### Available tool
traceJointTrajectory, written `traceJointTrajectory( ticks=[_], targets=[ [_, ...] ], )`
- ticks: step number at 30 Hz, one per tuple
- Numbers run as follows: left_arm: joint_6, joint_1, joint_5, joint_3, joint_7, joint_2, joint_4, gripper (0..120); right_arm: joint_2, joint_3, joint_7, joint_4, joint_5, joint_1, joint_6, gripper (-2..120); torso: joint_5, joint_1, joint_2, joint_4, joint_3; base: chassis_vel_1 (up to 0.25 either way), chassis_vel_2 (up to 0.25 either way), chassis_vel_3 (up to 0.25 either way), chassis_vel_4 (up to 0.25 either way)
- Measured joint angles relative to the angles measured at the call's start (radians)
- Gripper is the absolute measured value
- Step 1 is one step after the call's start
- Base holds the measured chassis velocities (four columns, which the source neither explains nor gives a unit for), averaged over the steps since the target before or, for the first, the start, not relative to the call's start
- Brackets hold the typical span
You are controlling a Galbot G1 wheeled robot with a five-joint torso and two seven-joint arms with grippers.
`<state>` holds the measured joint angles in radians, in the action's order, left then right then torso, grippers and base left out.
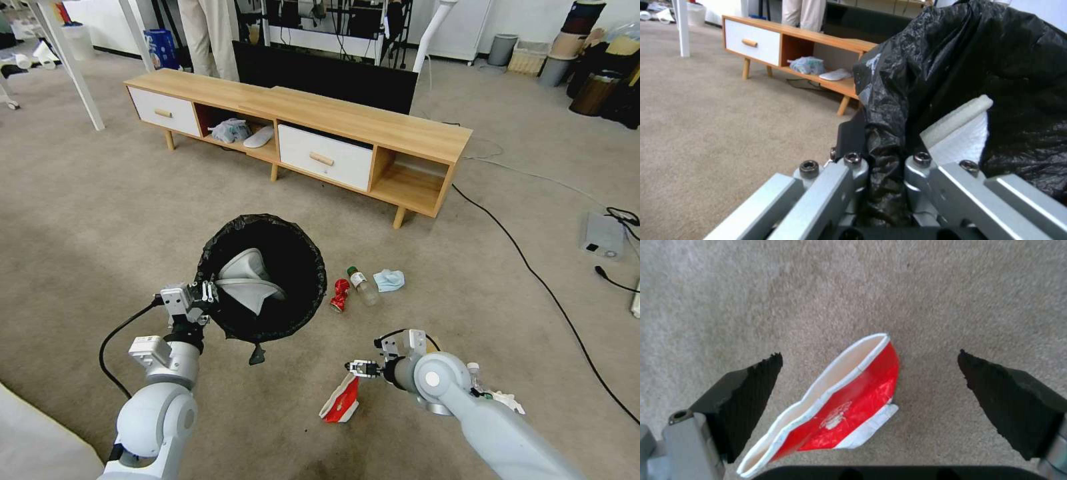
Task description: Pick up the trash bin and place the garbage on the floor into it.
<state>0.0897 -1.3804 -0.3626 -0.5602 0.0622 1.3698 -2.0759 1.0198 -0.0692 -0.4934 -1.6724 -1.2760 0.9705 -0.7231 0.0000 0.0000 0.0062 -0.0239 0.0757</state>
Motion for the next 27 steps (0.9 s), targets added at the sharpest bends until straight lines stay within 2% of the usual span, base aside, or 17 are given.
traceJointTrajectory(
  ticks=[11,15,16,18,19,21,22,26,27],
  targets=[
    [-0.006,0.001,-0.001,0.001,-0.001,0.003,0.005,4,0.033,-0.034,0.024,0.075,0.059,-0.018,0.019,100,0.0,0.0,0.0,0.0,0.0,0.0,0.0,0.0,0.0],
    [-0.006,0.002,-0.001,0.002,-0.002,0.003,0.005,4,0.055,-0.05,0.043,0.106,0.092,-0.034,0.035,85,-0.0001,0.0,0.0,0.0,0.0,0.0,0.0,0.0,0.0],
    [-0.006,0.002,-0.001,0.002,-0.002,0.003,0.005,4,0.055,-0.05,0.043,0.106,0.092,-0.034,0.035,85,-0.0001,0.0,0.0,0.0,0.0,0.0,0.0,0.0,0.0],
    [-0.007,0.001,-0.001,0.002,-0.002,0.003,0.005,4,0.073,-0.06,0.046,0.116,0.098,-0.041,0.04,74,0.0,0.0,0.0,0.0,0.0,0.0,0.0,0.0,0.0],
    [-0.007,0.001,-0.001,0.002,-0.002,0.003,0.005,4,0.073,-0.06,0.046,0.116,0.098,-0.041,0.04,74,0.0,0.0,0.0,0.0,0.0,0.0,0.0,0.0,0.0],
    [-0.008,-0.002,-0.001,0.0,-0.002,0.003,0.005,4,0.082,-0.067,0.047,0.121,0.1,-0.044,0.043,65,0.0,0.0,0.0,0.0,0.0,0.0,0.0,0.0,0.0],
    [-0.01,-0.004,-0.001,-0.001,-0.002,0.003,0.005,4,0.086,-0.071,0.05,0.128,0.105,-0.045,0.047,59,0.0,0.0,0.0,0.0,0.0,0.0,0.0,0.0,0.0],
    [-0.012,-0.005,-0.001,-0.001,-0.003,0.003,0.005,4,0.091,-0.073,0.053,0.136,0.108,-0.045,0.049,50,0.0,0.0,0.0,0.0,0.0,0.0,0.0,0.0,0.0],
    [-0.013,-0.005,-0.002,-0.001,-0.003,0.003,0.006,4,0.094,-0.073,0.054,0.142,0.112,-0.046,0.052,42,0.0,0.0,0.0,0.0,0.0,0.0,0.0,0.0,0.0]
  ],
)
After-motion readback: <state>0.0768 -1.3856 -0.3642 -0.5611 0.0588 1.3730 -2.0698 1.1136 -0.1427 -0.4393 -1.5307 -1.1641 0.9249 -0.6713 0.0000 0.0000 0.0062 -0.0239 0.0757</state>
